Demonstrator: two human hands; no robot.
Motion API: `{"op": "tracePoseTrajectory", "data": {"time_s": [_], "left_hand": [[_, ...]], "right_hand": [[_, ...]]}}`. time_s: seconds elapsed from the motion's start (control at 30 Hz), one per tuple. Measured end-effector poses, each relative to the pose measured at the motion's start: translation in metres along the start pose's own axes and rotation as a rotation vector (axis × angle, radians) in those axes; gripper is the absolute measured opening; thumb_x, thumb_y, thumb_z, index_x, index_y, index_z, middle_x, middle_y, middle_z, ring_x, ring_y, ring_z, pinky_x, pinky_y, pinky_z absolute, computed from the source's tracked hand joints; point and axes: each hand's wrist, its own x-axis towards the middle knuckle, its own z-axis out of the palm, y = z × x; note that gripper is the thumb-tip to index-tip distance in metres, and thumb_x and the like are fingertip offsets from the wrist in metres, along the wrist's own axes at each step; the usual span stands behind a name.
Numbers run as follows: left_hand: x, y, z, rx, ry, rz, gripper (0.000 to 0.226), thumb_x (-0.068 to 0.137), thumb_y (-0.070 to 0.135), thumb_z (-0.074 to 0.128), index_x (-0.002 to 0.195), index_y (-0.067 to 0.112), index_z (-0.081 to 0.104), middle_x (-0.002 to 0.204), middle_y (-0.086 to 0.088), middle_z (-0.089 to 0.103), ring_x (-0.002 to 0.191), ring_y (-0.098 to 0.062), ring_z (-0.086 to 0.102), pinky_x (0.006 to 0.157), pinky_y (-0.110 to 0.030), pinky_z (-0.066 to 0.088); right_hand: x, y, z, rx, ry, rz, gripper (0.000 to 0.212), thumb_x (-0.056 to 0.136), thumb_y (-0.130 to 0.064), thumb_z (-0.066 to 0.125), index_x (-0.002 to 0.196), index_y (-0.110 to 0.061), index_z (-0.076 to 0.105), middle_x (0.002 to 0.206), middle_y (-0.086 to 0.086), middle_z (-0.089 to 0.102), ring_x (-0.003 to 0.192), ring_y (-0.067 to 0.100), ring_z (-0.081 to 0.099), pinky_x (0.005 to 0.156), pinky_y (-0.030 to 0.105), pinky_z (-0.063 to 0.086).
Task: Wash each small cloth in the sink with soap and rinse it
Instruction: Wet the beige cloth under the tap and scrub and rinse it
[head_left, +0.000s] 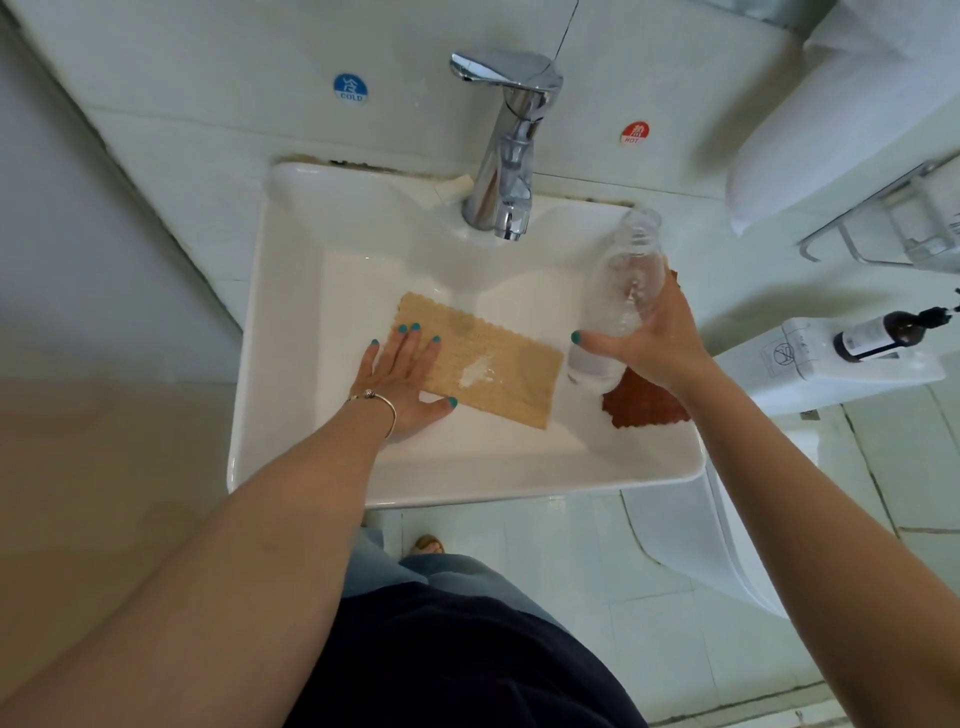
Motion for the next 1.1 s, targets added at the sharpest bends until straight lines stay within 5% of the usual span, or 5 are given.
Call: {"op": "tracePoseTrajectory", "data": {"time_s": [0.27,0.47,0.7,0.93,1.1], "left_hand": [[0.006,0.001,0.001,0.055,-0.054,-0.043,0.087,0.088,0.074,0.021,0.147,0.033,-0.028,0.152,0.005,-0.040,0.138,-0.011,-0.038,0.117,-0.043,-0.017],[0.009,0.002,0.000,0.057,-0.076,-0.056,0.087,0.087,0.075,0.020,0.146,0.034,-0.029,0.144,0.009,-0.045,0.137,-0.010,-0.039,0.116,-0.043,-0.018],[0.010,0.004,-0.002,0.072,-0.089,-0.080,0.088,0.087,0.076,0.021,0.146,0.034,-0.028,0.151,0.007,-0.040,0.139,-0.011,-0.036,0.115,-0.042,-0.018],[0.010,0.003,-0.003,0.075,-0.107,-0.088,0.088,0.087,0.076,0.021,0.146,0.035,-0.029,0.152,0.006,-0.040,0.139,-0.012,-0.037,0.116,-0.043,-0.018],[0.011,0.005,-0.005,0.089,-0.118,-0.095,0.088,0.087,0.076,0.021,0.146,0.034,-0.029,0.152,0.005,-0.039,0.140,-0.013,-0.037,0.117,-0.043,-0.017]], "right_hand": [[0.064,0.019,0.045,0.166,0.248,0.167,0.086,0.063,-0.030,0.089,0.131,-0.011,0.040,0.118,-0.008,0.048,0.110,0.012,0.049,0.100,0.030,0.042],[0.075,0.045,0.064,0.237,0.238,0.199,0.095,0.065,-0.034,0.089,0.141,-0.013,0.036,0.123,-0.012,0.042,0.112,0.003,0.040,0.094,0.014,0.032],[0.069,0.059,0.085,0.246,0.222,0.258,0.089,0.058,-0.037,0.092,0.133,-0.012,0.048,0.126,0.000,0.059,0.119,0.015,0.054,0.103,0.030,0.043],[0.063,0.056,0.088,0.368,0.267,0.275,0.078,0.060,-0.023,0.092,0.124,-0.016,0.048,0.112,-0.008,0.052,0.107,0.010,0.050,0.085,0.012,0.036],[0.052,0.062,0.092,0.342,0.296,0.308,0.079,0.059,-0.026,0.091,0.124,-0.020,0.046,0.117,-0.008,0.052,0.112,0.012,0.050,0.101,0.029,0.044]]}}
